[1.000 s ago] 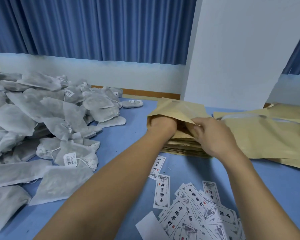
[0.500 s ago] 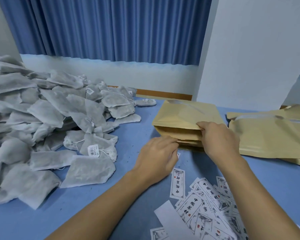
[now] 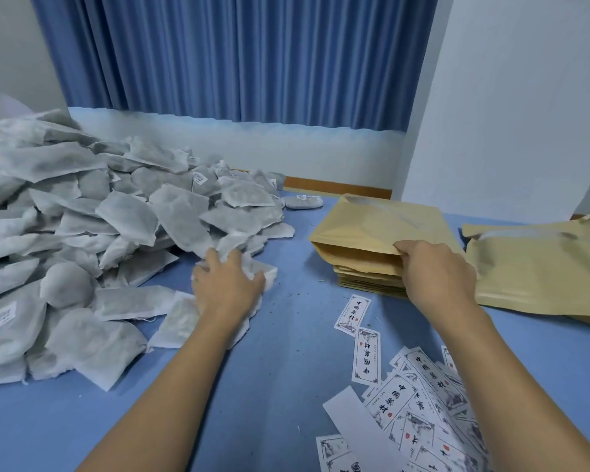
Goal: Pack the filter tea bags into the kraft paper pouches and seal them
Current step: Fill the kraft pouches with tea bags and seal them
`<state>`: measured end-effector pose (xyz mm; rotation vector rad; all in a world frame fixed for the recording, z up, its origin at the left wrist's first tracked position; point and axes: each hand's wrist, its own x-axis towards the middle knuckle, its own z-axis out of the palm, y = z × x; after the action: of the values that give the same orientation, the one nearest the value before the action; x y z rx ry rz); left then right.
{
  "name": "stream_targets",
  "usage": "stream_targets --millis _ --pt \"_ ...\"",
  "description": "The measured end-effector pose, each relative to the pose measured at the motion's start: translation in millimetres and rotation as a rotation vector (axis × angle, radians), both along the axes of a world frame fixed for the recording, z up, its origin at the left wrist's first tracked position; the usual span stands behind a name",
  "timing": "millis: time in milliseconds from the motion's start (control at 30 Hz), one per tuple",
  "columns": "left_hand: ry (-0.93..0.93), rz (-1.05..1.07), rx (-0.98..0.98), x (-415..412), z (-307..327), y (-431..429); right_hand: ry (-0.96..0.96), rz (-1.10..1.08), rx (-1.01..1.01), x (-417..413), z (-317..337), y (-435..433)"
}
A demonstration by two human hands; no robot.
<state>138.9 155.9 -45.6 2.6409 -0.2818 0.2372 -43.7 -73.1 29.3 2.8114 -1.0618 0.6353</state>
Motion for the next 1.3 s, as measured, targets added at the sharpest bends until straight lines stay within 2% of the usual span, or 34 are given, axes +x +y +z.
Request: stream_targets --millis 167,300,400,433,500,600,667,767,900,1000,1067,1167,1233,1300 --pt "-0.034 -0.303 -0.167 -30.0 -4.2 -32.3 -0.018 -0.002 0.013 0.3 0.5 -0.8" --pt "-0.053 -0.528 -0.405 -66.3 -8.7 -58.1 -0.034 -0.012 0.028 0.4 0.7 -1.5" --pt "-0.073 -0.458 -0.701 -72.5 -6.7 -59.4 -0.051 -0.011 0.041 -0.4 1.0 -3.3" --pt "-0.087 -0.423 -0.743 -69.5 -7.3 -57.7 -0.052 -0.012 0.044 -0.6 1.2 -4.2" --pt "-0.100 -0.386 -0.737 -64.3 -7.2 -54.7 -0.054 -0.013 0.051 -1.3 1.3 -5.1" --pt "0.035 -0.380 -0.810 -60.8 -6.0 -56.4 -0.055 -0.011 0.057 -1.4 0.8 -4.9" --pt "0.051 -0.377 -0.741 -59.3 -5.8 -58.5 -0.057 -0.015 0.068 -1.4 1.4 -4.7" --pt "-0.118 -0.326 -0.700 -62.5 0.7 -54.3 -0.062 -0.015 0.087 -2.2 2.5 -6.0" --pt "-0.645 -0.359 -0.887 -69.1 16.4 -51.5 -0.093 -0.013 0.101 -3.0 4.1 -8.7" --pt "-0.877 -0.591 -0.797 -82.1 18.7 -55.1 -0.113 -0.020 0.105 -4.0 6.2 -10.1" --pt "-0.943 -0.743 -0.716 -91.4 17.8 -61.1 -0.113 -0.019 0.112 -5.2 7.9 -10.6" --pt "-0.973 -0.850 -0.600 -102.9 22.3 -75.7 -0.105 0.002 0.119 -7.2 12.5 -10.2" --pt "-0.878 -0.896 -0.481 -107.6 27.1 -89.4 -0.110 0.030 0.144 -9.2 16.9 -11.0" --pt "-0.589 -0.894 -0.284 -112.6 35.1 -106.6 -0.120 0.068 0.176 -11.9 22.1 -12.4"
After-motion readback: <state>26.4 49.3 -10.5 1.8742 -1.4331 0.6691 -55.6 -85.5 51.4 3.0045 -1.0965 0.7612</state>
